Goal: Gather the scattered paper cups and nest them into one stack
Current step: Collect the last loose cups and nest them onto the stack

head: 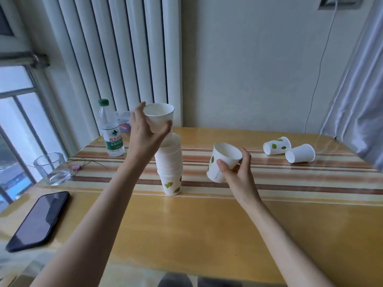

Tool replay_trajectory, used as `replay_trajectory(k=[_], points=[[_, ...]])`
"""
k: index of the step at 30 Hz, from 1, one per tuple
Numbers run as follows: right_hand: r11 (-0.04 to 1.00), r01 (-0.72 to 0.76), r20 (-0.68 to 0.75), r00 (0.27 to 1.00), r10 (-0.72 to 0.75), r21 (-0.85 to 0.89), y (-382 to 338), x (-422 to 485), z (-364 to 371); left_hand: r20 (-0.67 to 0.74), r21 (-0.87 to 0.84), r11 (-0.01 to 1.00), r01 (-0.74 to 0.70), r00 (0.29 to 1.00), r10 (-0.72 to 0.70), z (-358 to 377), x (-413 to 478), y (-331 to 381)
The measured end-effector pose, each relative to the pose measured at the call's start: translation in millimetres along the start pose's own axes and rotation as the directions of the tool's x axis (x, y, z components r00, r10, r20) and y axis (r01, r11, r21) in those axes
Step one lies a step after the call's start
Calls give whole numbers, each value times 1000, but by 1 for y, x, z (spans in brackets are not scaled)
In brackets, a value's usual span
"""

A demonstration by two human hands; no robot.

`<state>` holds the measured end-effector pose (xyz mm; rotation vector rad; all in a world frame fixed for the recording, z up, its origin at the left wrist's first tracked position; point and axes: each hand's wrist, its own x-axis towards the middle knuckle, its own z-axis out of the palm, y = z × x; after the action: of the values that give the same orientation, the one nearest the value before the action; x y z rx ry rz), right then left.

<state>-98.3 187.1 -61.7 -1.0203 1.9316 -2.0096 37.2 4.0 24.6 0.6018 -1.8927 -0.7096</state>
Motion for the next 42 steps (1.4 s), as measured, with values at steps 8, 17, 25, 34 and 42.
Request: replay_trajectory(k=[8,17,25,34,42], points=[[1000,8,9,1000,-8,-24,-8,7,2,106,-54,999,-4,994,10,0,9,0],[1000,-7,8,1000,7,-9,-2,6,-1,138,-112,993,23,990,-7,5,14,0],[1000,-17,9,1000,17,-2,1,7,4,293,-44,993,109,952,-92,13,-15,-25],[986,92,-52,995,-85,140,-43,46,38,357,-189,944,271,914,-191,14,-22,-45],[982,139,161,974,-159,131,-92,78,98,463,-181,939,292,868,-181,10,-35,-69]])
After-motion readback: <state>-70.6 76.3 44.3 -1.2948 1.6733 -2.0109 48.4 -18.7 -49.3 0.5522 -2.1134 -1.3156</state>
